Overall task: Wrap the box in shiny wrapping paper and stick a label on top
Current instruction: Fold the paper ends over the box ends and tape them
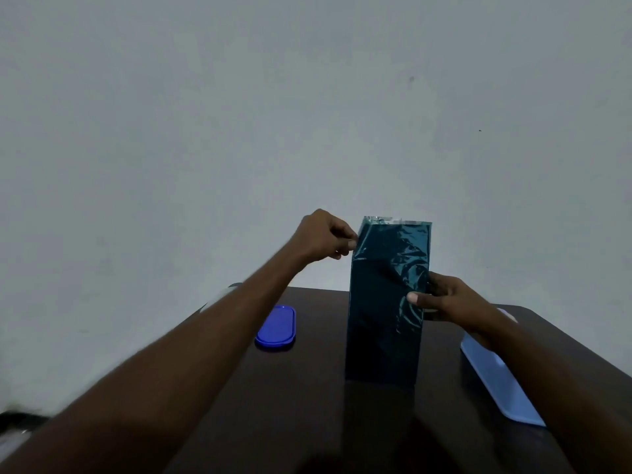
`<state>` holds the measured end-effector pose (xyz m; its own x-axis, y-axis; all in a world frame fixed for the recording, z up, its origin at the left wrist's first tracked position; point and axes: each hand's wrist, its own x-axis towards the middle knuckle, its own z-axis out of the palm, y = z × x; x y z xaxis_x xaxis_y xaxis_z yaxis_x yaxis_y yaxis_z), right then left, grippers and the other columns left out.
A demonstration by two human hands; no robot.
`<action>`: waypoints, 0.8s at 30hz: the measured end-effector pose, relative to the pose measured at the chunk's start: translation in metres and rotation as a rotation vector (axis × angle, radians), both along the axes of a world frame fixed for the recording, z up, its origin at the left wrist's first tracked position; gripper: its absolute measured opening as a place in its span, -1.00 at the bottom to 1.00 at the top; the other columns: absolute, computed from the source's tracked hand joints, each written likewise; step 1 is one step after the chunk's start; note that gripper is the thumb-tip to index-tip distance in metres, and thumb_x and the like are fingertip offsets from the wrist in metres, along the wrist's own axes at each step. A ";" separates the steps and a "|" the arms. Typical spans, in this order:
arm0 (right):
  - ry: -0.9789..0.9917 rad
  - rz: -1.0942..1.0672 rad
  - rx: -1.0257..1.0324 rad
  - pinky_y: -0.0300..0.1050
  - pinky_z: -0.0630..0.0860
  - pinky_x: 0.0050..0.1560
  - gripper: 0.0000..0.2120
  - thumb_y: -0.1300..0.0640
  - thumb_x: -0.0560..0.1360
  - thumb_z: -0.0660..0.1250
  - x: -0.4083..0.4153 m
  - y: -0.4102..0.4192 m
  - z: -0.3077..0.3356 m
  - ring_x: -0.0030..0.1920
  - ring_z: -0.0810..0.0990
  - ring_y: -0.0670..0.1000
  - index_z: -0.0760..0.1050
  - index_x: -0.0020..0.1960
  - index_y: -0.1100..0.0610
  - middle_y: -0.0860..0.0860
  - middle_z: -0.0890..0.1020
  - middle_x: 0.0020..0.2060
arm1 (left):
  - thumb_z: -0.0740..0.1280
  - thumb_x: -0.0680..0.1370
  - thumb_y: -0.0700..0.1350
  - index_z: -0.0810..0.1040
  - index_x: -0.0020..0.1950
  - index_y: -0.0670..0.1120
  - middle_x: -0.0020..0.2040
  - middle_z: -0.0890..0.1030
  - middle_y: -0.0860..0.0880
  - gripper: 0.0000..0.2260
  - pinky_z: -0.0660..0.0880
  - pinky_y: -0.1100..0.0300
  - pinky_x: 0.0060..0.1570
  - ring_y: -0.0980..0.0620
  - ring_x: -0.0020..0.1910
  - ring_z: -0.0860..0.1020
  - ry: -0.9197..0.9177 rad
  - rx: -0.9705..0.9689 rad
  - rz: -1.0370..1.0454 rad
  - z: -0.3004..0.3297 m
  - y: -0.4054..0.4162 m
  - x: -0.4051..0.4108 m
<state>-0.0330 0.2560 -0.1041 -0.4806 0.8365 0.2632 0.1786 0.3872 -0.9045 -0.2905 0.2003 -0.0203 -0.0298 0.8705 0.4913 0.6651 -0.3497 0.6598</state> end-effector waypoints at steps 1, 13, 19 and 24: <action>0.000 0.003 0.000 0.03 0.57 0.19 -0.61 0.12 0.50 0.43 -0.001 -0.001 0.002 0.16 0.63 -0.01 0.47 0.30 -0.08 -0.06 0.63 0.17 | 0.45 0.47 -0.28 0.71 -0.02 -0.22 -0.16 0.70 -0.20 -0.89 0.57 0.34 -0.28 0.04 -0.26 0.62 0.008 0.023 0.010 -0.002 0.003 0.003; -0.053 0.020 0.035 -0.16 0.62 0.02 -0.63 0.11 0.53 0.40 0.000 -0.004 0.006 0.08 0.67 -0.05 0.49 0.33 0.00 -0.06 0.67 0.12 | 0.40 0.50 -0.20 0.73 0.00 -0.10 -0.06 0.72 -0.05 -0.86 0.47 0.43 -0.22 0.15 -0.16 0.59 0.235 0.080 0.088 -0.004 0.021 0.021; -0.075 0.013 0.041 -0.08 0.63 0.09 -0.64 0.06 0.52 0.40 -0.002 -0.007 0.007 0.07 0.67 -0.04 0.50 0.31 0.00 -0.02 0.66 0.13 | 0.36 0.52 -0.21 0.73 0.02 -0.09 -0.04 0.72 -0.04 -0.83 0.49 0.29 -0.15 0.08 -0.07 0.64 0.231 0.090 0.066 -0.009 0.028 0.027; -0.172 -0.006 0.022 0.03 0.57 0.19 -0.47 -0.07 0.44 0.45 -0.001 -0.009 0.015 0.15 0.63 -0.03 0.45 0.37 -0.01 0.01 0.61 0.25 | 0.34 0.51 -0.21 0.73 0.01 -0.06 -0.04 0.72 0.01 -0.80 0.43 0.37 -0.22 0.13 -0.11 0.61 0.250 0.072 0.047 -0.009 0.028 0.026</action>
<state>-0.0337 0.2474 -0.0890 -0.5154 0.8342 0.1960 0.3324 0.4054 -0.8515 -0.2644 0.2286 -0.0288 0.0606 0.8337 0.5489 0.8213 -0.3542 0.4472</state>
